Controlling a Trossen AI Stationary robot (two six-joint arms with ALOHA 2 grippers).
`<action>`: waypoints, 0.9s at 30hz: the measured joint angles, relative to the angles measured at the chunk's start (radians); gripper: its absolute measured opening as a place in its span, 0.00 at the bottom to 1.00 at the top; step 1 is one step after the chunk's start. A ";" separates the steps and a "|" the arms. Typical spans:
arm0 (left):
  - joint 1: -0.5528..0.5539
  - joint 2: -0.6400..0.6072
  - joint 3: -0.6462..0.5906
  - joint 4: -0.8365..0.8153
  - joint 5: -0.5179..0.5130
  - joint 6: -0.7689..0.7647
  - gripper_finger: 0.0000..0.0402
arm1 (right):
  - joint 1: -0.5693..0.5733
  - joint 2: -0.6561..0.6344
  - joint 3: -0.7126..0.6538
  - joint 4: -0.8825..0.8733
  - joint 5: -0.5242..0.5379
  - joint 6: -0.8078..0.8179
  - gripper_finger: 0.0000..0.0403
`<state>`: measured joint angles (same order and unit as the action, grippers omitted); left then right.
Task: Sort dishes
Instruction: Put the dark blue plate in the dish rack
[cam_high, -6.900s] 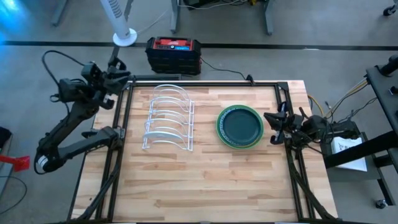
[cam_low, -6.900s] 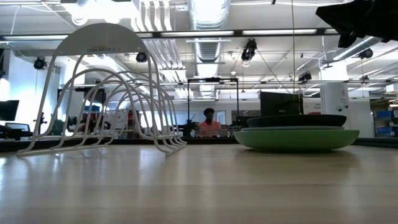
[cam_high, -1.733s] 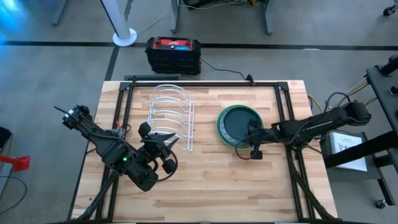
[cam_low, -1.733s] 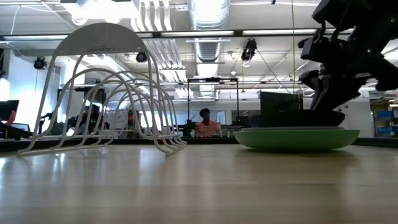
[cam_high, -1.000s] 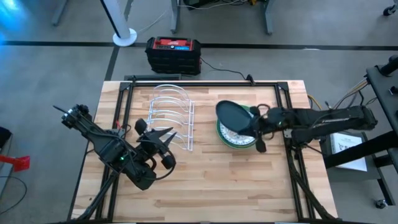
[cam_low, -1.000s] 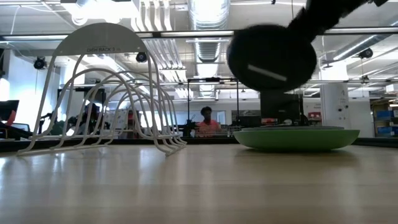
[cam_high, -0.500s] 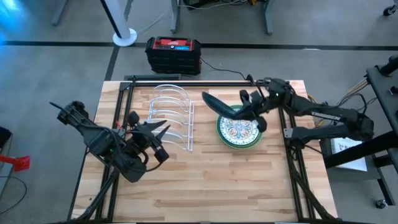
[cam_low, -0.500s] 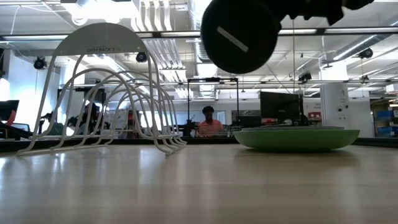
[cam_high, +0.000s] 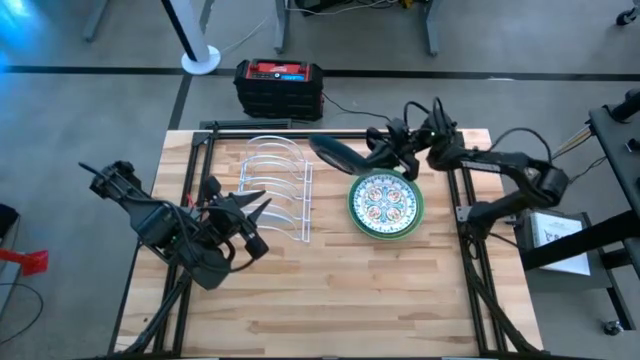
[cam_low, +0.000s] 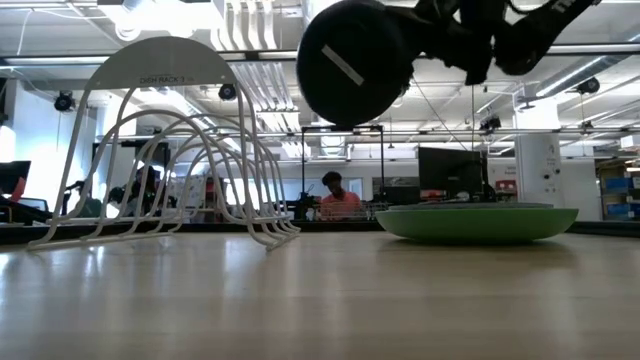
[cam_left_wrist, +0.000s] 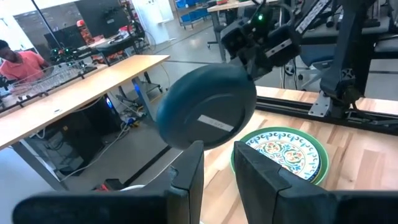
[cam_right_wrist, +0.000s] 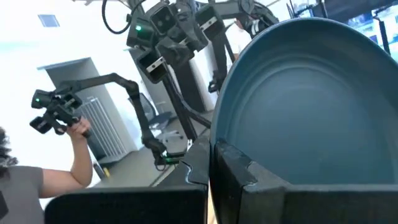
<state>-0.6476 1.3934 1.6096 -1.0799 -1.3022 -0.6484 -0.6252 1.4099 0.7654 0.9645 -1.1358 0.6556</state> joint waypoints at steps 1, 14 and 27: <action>0.000 -0.002 0.000 0.000 0.000 0.004 0.19 | -0.005 0.019 0.000 0.041 0.000 0.018 0.00; 0.000 -0.030 0.000 0.002 -0.050 0.020 0.19 | -0.028 0.199 0.138 0.133 0.008 0.033 0.00; 0.000 -0.040 0.000 0.000 -0.051 0.038 0.19 | -0.010 0.365 0.368 0.152 -0.137 0.060 0.00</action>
<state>-0.6472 1.3539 1.6096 -1.0801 -1.3531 -0.6106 -0.6350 1.7744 1.1330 1.1167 -1.2726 0.7158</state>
